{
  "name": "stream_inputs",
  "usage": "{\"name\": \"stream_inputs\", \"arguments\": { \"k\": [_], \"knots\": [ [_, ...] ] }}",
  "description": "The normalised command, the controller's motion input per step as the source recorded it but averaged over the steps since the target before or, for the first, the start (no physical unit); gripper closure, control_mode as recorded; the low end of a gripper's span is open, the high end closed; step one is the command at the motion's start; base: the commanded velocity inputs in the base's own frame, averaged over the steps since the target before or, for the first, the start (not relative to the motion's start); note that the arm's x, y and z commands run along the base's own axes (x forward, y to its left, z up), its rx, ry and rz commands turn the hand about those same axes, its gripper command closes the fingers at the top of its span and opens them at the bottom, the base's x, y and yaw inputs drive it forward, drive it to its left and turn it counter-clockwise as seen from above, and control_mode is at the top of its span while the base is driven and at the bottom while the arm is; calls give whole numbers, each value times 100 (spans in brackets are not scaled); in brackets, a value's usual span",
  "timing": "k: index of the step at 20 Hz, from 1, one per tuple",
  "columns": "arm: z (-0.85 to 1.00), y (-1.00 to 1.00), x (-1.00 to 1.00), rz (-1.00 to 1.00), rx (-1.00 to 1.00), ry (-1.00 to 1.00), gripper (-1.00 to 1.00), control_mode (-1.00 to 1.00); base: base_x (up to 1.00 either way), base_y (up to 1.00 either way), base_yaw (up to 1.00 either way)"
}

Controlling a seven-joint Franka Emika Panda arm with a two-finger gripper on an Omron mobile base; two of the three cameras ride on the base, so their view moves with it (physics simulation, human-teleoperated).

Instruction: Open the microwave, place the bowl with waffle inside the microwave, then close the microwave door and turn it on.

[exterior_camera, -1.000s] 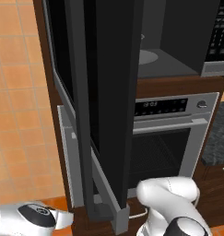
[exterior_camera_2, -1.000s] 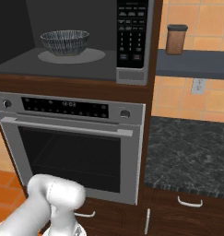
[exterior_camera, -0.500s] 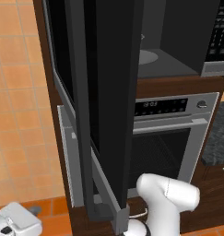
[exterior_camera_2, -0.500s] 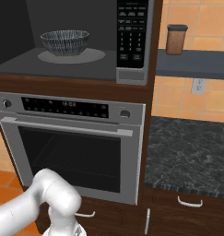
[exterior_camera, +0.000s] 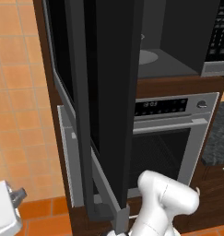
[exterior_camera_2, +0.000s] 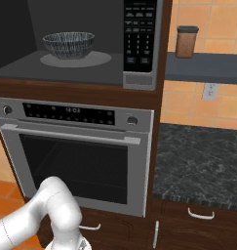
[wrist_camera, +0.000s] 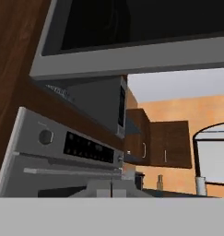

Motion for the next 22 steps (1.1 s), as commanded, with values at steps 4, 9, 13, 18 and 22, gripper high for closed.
{"name": "stream_inputs", "arguments": {
  "k": [4, 9, 13, 18, 22],
  "knots": [
    [71, -18, 15, 17, -27, -3, 100, -100, 0, 0, 0],
    [8, -1, 93, 36, -26, 7, 100, -100, 0, 0, 0],
    [5, -1, 83, 35, -25, 6, 100, -100, 0, 0, 0],
    [20, 7, 48, 29, -34, 3, 100, -100, 0, 0, 0],
    [18, 13, 26, 24, -32, 2, 100, -100, 0, 0, 0]
  ]
}}
